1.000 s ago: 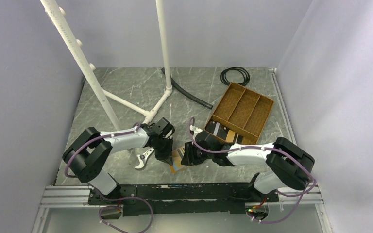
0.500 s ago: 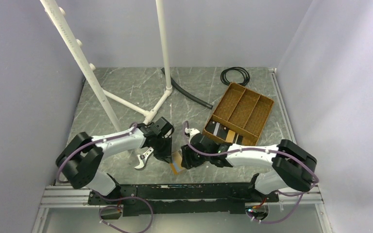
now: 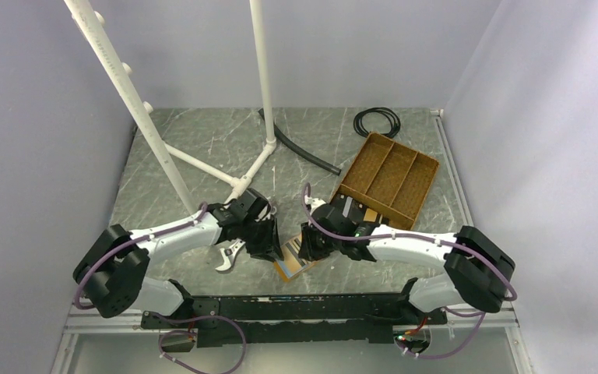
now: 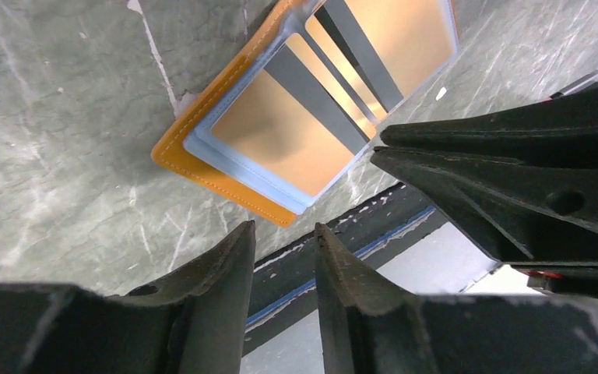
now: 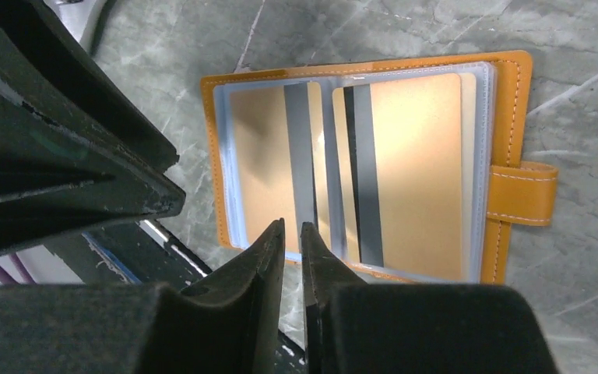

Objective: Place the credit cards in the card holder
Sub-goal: Insert the credit card into the card holder.

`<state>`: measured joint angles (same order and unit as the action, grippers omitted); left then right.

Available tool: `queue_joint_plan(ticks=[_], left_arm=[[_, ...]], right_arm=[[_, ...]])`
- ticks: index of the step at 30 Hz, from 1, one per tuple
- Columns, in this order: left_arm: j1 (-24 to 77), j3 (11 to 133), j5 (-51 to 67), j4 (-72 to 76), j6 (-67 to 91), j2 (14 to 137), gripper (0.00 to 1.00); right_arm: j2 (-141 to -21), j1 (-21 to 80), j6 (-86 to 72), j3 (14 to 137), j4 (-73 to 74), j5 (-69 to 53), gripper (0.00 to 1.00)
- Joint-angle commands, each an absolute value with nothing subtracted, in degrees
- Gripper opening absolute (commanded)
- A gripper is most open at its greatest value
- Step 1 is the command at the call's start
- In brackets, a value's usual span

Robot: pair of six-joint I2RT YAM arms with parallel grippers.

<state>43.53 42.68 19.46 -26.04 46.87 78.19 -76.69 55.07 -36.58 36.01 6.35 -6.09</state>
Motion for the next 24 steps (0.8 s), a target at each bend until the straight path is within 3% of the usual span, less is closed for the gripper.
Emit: queue_joint_plan(ticks=[1, 3, 6, 8, 17, 24], left_arm=[[43.3, 40.4, 23.4, -18.4, 52.0, 79.2, 0.39], [43.4, 38.9, 23.5, -16.5, 53.8, 79.0, 0.40], [43.4, 38.4, 22.3, -16.6, 54.4, 78.6, 0.42], [43.4, 37.9, 22.5, -15.6, 54.8, 79.3, 0.41], [43.4, 37.9, 21.5, -14.8, 53.8, 86.2, 0.08], [43.6, 37.8, 19.8, -17.8, 53.6, 83.1, 0.09]], right_arm=[[-78.9, 54.5, -36.6, 37.4, 2.4, -7.2, 0.15], [-80.2, 54.4, -35.9, 37.6, 2.9, -6.2, 0.17], [-80.8, 54.3, -34.8, 38.0, 3.5, -5.6, 0.29], [-81.4, 54.4, -34.3, 38.0, 3.2, -5.8, 0.31], [-82.2, 54.5, -34.5, 37.8, 1.9, -7.8, 0.28], [-81.6, 54.5, -34.1, 37.7, 2.8, -7.5, 0.31]])
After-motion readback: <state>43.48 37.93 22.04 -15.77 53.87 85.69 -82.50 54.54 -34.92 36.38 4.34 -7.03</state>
